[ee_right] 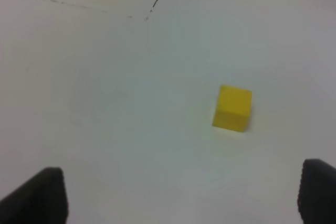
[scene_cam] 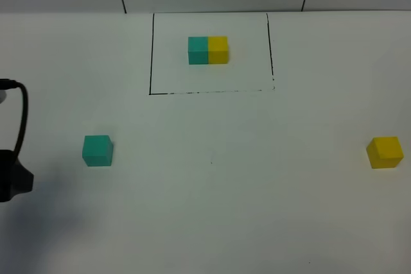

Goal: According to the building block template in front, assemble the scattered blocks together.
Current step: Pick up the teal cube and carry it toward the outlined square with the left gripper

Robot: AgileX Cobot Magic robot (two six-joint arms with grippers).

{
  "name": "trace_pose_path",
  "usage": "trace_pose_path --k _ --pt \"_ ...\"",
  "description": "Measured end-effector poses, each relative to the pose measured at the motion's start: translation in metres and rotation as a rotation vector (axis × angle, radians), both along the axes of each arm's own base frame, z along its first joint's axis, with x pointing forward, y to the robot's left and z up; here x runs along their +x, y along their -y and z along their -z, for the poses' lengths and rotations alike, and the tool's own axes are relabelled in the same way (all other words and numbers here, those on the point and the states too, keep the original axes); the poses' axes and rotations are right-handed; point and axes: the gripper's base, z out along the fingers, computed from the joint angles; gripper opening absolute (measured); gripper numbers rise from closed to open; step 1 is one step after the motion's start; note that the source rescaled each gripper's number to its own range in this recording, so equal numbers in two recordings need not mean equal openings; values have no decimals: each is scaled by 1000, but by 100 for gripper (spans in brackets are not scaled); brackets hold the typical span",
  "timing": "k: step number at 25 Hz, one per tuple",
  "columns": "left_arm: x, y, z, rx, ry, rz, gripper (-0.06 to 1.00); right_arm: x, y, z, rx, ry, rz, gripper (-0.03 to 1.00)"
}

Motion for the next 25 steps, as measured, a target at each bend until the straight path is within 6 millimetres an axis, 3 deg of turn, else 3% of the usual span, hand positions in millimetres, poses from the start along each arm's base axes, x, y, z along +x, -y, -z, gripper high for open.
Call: trace_pose_path --k 8,20,25 --pt "47 2 46 8 -89 -26 100 0 0 0 0 0 0 78" --pt "91 32 31 -9 -66 40 100 0 0 0 0 0 0 78" --pt "108 45 40 -9 -113 61 100 0 0 0 0 0 0 78"
